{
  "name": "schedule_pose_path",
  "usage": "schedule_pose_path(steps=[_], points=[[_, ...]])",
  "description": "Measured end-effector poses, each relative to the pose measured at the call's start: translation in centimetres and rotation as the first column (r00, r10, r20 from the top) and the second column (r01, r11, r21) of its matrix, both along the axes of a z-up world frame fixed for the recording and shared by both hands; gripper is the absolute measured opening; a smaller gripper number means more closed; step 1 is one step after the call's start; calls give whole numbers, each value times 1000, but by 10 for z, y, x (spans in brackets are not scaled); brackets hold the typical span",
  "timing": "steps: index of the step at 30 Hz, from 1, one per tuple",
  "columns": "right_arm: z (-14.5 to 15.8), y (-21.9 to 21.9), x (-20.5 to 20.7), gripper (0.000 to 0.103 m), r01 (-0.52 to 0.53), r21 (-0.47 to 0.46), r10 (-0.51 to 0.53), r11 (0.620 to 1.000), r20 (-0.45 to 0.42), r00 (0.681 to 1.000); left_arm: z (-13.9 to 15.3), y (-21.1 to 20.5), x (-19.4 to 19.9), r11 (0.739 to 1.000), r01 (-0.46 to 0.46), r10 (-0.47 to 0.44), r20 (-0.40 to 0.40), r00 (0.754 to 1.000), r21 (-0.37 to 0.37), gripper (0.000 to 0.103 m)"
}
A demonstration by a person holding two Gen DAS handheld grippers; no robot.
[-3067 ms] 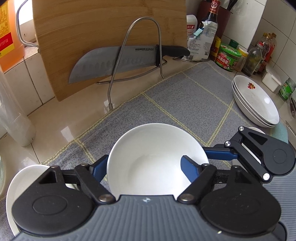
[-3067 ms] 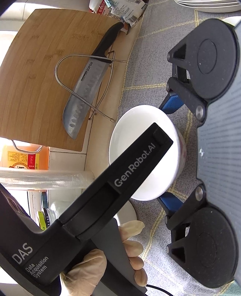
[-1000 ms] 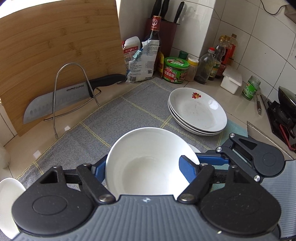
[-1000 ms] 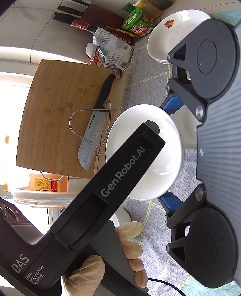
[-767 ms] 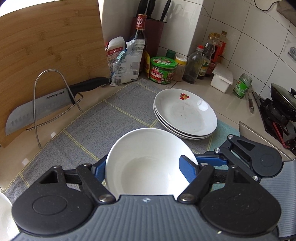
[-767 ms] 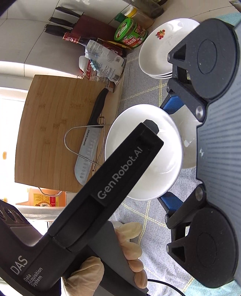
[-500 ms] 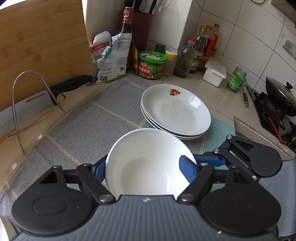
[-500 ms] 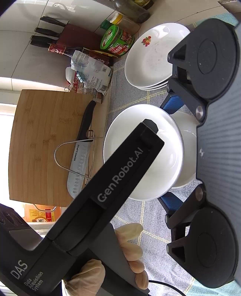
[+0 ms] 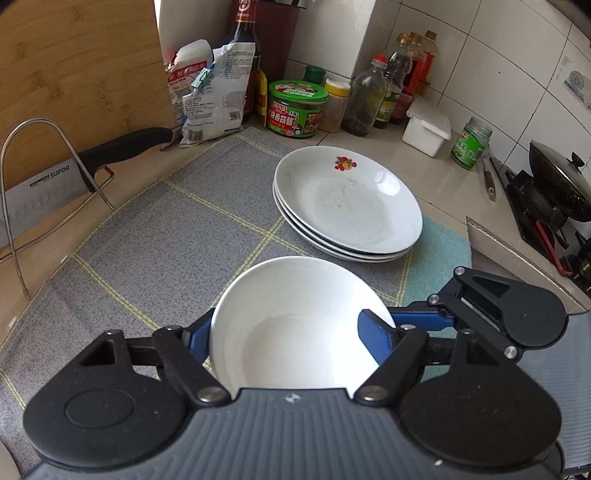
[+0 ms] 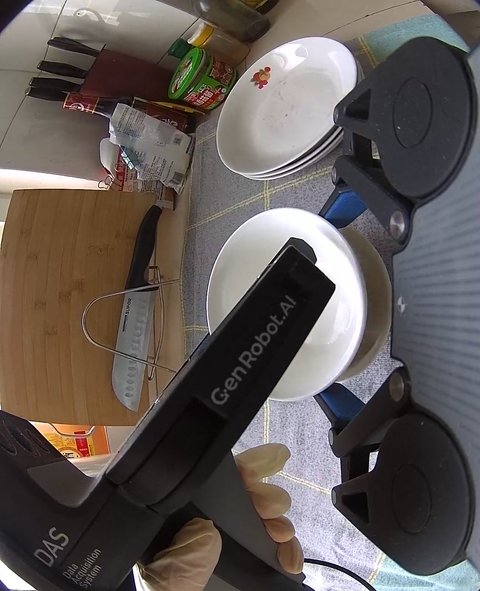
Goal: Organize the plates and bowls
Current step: 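Lower the bowl into the placed bowl and open the left gripper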
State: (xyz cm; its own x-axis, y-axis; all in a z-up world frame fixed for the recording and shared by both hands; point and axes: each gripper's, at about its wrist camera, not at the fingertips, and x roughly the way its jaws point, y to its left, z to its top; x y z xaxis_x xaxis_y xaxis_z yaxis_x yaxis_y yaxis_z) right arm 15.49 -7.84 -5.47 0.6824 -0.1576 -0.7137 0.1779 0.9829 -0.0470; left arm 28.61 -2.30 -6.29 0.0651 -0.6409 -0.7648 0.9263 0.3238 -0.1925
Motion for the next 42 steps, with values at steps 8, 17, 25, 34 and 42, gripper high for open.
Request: schedule_pose_path(steps=[8,17,25,34,42], points=[[-1,0,-1,93,2,5,-2,1000,-9,1000,-6,-3,0,1000,4,-4,-2,1000,17,78],[-1,0,2,93,5,5,-5,1000,-8,1000,-8,-4,-2,1000,13,-13,12,1000,14,79],[-1,1,-2,103,-11,1,11,1000,17,1000,-7,0,0,1000,5,-5,15,1000,-8,85],[7,1,-8,103,-19,0,19,1000,53,998,7,22,5,997,-52,55,63,996,-49,86],[13,16,-17,103,-107,47,102,993,109,989,11,57,1,988,-136,142,87,986,-72,87]])
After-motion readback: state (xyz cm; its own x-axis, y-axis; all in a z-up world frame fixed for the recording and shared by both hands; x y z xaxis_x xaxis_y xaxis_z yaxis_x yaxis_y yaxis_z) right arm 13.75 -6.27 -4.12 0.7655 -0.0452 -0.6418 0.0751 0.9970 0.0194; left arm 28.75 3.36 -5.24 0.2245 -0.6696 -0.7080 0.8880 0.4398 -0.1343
